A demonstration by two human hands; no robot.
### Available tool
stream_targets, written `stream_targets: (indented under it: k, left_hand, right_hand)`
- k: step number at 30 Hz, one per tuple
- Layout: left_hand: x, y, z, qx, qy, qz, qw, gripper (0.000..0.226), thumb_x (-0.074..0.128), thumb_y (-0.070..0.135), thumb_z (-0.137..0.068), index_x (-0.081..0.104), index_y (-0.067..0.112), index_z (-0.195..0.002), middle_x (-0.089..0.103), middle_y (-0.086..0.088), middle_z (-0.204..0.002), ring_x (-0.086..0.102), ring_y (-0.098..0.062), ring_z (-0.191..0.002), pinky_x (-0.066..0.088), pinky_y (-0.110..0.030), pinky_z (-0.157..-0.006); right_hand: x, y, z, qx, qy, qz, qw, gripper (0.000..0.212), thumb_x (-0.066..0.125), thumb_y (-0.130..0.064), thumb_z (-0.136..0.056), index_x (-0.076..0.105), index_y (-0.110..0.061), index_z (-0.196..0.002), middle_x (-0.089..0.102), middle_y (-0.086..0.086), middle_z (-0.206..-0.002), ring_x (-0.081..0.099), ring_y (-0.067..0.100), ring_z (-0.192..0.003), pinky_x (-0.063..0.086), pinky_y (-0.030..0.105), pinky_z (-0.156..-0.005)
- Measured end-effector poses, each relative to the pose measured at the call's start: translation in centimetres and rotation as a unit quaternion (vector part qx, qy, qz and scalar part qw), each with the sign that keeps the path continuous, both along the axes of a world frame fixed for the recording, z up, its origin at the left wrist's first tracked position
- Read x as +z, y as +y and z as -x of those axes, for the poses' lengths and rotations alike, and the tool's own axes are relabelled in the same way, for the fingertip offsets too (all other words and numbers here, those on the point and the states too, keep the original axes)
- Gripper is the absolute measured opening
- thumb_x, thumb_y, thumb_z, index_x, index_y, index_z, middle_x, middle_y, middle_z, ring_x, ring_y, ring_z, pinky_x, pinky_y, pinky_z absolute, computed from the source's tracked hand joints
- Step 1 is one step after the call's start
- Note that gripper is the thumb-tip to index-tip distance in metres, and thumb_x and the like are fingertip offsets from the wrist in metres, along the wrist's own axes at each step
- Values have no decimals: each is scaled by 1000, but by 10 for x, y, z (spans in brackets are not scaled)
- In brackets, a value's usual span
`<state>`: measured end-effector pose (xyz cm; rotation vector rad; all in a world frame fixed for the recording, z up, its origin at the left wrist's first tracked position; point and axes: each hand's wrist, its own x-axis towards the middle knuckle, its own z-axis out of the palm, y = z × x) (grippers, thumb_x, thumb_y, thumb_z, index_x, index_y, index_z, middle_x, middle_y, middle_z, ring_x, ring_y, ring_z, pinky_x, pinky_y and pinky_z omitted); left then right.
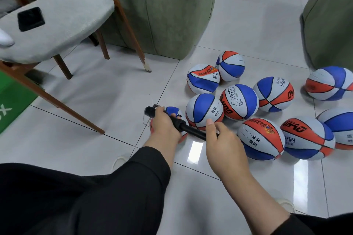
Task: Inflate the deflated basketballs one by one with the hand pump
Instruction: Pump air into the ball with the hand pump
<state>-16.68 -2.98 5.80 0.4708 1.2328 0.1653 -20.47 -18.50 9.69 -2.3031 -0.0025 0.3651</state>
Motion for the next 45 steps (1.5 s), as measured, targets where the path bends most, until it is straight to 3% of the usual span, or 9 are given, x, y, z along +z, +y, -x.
stream_targets:
  k: [3,7,11,15,18,23,35,39,45]
  left_hand:
    - [5,-27,0,-4,-16,4,1000,21,65,33,-94,58,15,-85,55,3,-55,51,-16,-51,52,-27,-63]
    - [3,-55,1,-18,-26,-23,999,26,64,38,-93,62,12,-95,55,2,-52,53,-18,-47,52,-27,-56]
    - [-3,-56,11,-28,-13,-13,999,29,62,35,-97,60,9,-84,53,0,-46,53,-19,-44,52,-27,-52]
    - [-4,-28,12,-22,7,-21,999,17,63,27,-95,57,13,-88,52,0,-59,49,-17,-51,52,-28,-58]
    - [-8,6,9,3,26,-31,999,13,61,25,-95,55,14,-92,54,-2,-67,48,-18,-53,50,-23,-50]
    - [-17,25,9,16,30,-25,999,15,63,25,-95,53,15,-90,56,-1,-68,49,-17,-53,48,-25,-52]
    - [-7,-63,6,-28,-17,-29,999,30,58,38,-97,59,9,-87,52,0,-49,50,-17,-41,50,-26,-54]
    - [-3,-53,9,-56,-9,-22,998,26,60,33,-97,59,9,-87,49,1,-47,48,-18,-43,50,-24,-51]
    - [0,3,-1,-29,5,-43,999,18,62,29,-96,54,14,-90,53,-1,-60,47,-17,-48,47,-23,-51]
  right_hand:
    - [-7,5,-3,-15,9,7,1000,49,25,-58,-102,60,-24,-104,67,3,-87,61,29,-89,53,45,-81]
    - [-17,8,-6,-31,17,4,999,52,24,-58,-102,62,-23,-106,69,7,-90,61,32,-90,52,44,-80]
    - [-21,9,0,6,38,27,999,49,25,-59,-103,62,-27,-108,67,1,-89,59,27,-87,50,39,-76]
    - [-17,6,9,30,41,54,997,50,25,-61,-102,60,-28,-113,67,2,-95,56,27,-87,48,38,-76]
    - [-9,0,9,24,42,52,997,48,25,-63,-100,59,-31,-106,67,-1,-93,58,28,-90,48,38,-76]
    - [-2,-2,11,28,22,52,998,47,24,-64,-99,57,-31,-102,67,-3,-89,58,27,-88,45,37,-72]
    - [-24,4,-2,-37,35,18,999,49,25,-56,-104,61,-23,-109,66,2,-86,59,29,-86,46,39,-72]
    - [-22,7,5,1,51,28,998,46,27,-61,-102,61,-32,-111,69,0,-95,56,26,-88,45,37,-74]
    - [-6,0,9,-4,35,2,999,42,31,-60,-102,58,-30,-96,65,-7,-79,61,23,-84,53,41,-78]
